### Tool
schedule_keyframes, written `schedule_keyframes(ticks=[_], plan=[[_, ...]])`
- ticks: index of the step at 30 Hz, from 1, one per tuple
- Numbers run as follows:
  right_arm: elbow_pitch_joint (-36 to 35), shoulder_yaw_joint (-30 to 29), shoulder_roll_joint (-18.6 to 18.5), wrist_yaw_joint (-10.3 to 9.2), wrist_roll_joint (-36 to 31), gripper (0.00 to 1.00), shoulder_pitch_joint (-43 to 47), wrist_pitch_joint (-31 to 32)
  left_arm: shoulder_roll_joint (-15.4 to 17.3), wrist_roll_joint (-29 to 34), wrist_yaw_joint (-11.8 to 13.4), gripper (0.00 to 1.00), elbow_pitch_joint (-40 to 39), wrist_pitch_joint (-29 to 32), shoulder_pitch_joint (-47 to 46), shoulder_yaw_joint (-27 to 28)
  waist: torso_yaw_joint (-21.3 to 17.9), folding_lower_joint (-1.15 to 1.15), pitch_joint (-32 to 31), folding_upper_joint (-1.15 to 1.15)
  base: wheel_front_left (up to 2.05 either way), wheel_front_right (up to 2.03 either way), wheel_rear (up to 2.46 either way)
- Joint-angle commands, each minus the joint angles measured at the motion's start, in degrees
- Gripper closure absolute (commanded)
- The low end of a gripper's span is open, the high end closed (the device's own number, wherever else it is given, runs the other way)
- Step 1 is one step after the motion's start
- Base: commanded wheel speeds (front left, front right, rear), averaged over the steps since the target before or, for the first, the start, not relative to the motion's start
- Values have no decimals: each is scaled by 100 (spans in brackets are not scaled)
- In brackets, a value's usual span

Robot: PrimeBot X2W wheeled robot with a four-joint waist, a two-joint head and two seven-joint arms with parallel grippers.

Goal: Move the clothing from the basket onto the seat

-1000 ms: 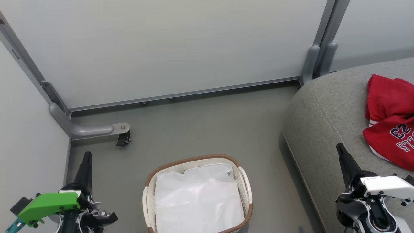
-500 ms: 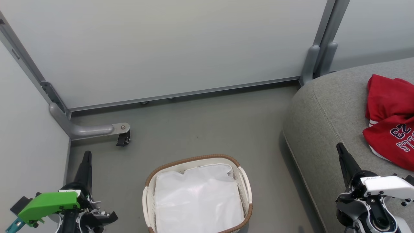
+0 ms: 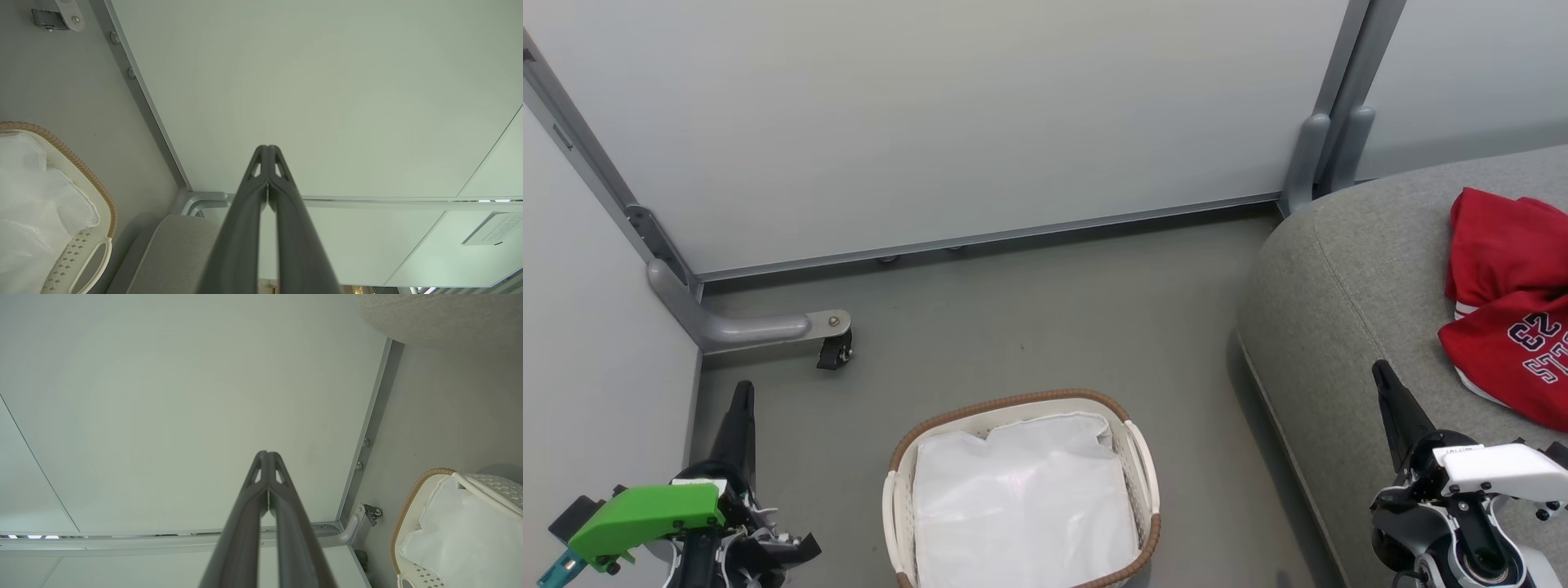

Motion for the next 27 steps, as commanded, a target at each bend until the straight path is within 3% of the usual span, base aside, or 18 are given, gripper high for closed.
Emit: schedule_keyframes(ticks=[1,27], plan=[[-14,-11,-15,0,18,100,64,8,35,-19,-36,100,-10,28,-59,12,0,0,0,0,0,0,0],[-14,-10,-16,0,18,100,64,7,36,-19,-36,100,-11,27,-58,12,0,0,0,0,0,0,0]])
